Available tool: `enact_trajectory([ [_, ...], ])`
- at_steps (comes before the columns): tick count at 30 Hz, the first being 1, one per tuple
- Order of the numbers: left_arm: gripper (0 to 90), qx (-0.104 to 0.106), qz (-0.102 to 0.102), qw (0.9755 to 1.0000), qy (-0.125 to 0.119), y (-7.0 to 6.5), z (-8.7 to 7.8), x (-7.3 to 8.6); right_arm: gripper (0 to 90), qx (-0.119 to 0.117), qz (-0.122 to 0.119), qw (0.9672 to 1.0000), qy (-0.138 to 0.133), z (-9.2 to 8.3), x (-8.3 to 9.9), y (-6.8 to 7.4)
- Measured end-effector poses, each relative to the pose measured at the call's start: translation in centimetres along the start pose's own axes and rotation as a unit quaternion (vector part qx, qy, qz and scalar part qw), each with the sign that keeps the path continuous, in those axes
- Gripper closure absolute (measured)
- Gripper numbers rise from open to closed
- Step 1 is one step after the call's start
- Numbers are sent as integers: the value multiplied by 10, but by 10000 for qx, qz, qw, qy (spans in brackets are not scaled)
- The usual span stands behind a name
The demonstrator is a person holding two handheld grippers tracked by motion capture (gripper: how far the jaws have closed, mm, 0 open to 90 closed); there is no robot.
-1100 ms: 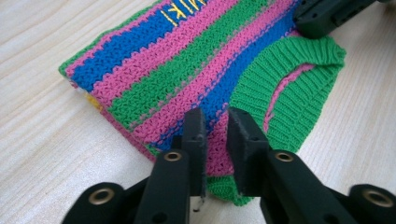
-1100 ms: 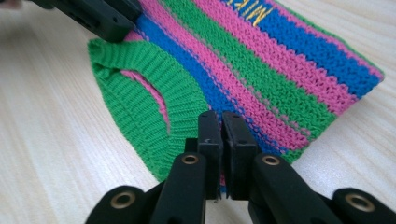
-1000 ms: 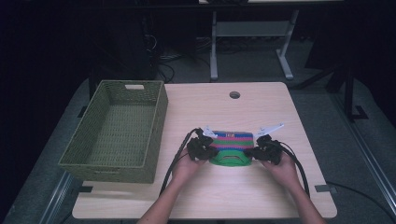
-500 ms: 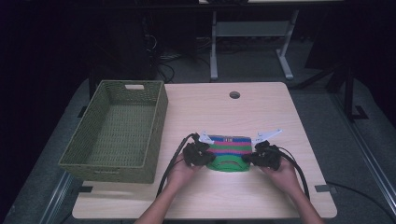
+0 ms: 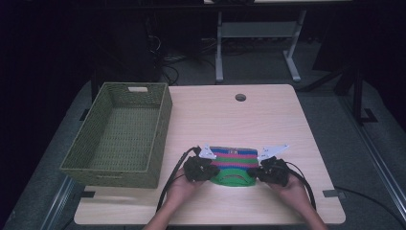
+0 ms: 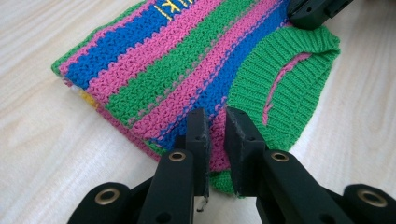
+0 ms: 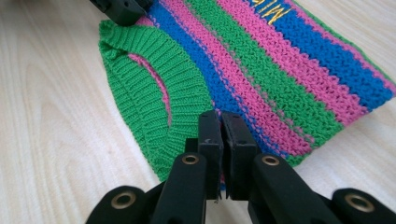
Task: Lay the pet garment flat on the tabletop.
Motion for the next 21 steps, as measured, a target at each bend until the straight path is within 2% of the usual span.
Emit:
enact_trajectory([
  [4, 789, 60, 102, 9999, 98, -6, -3, 4, 860, -28, -4, 10000, 6, -2, 3, 7],
  [7, 785, 86, 76, 9999, 54, -10, -5, 8, 855, -15, -73, 10000, 41, -3, 4, 12],
  [10, 785, 121, 48, 9999, 50, -11, -7, 10, 853, -32, -73, 10000, 46, -4, 4, 13],
  [14, 779, 132, 96, 9999, -22, -14, -7, 12, 848, -83, -34, 9999, -134, -4, 9, 14],
  [15, 776, 155, 162, 9997, 57, -13, -9, 13, 845, -87, -14, 9999, -133, -4, 9, 14],
  [18, 759, 173, 127, 9998, 49, -14, -9, 13, 835, -98, 9, 9999, -127, -4, 9, 14],
  [21, 710, 216, 106, 9997, -41, -15, -10, 12, 769, -99, 24, 9998, -162, -5, 9, 14],
])
Point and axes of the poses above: each handheld gripper's, and its own axes: z roughly forward along the jaws, x roughly out of its underside, y roughly to its left, the point moved 3 cm from there along z, roughly forward along the jaws, and after that the axes turned 5 degrees about x, right-handed, at the moved point
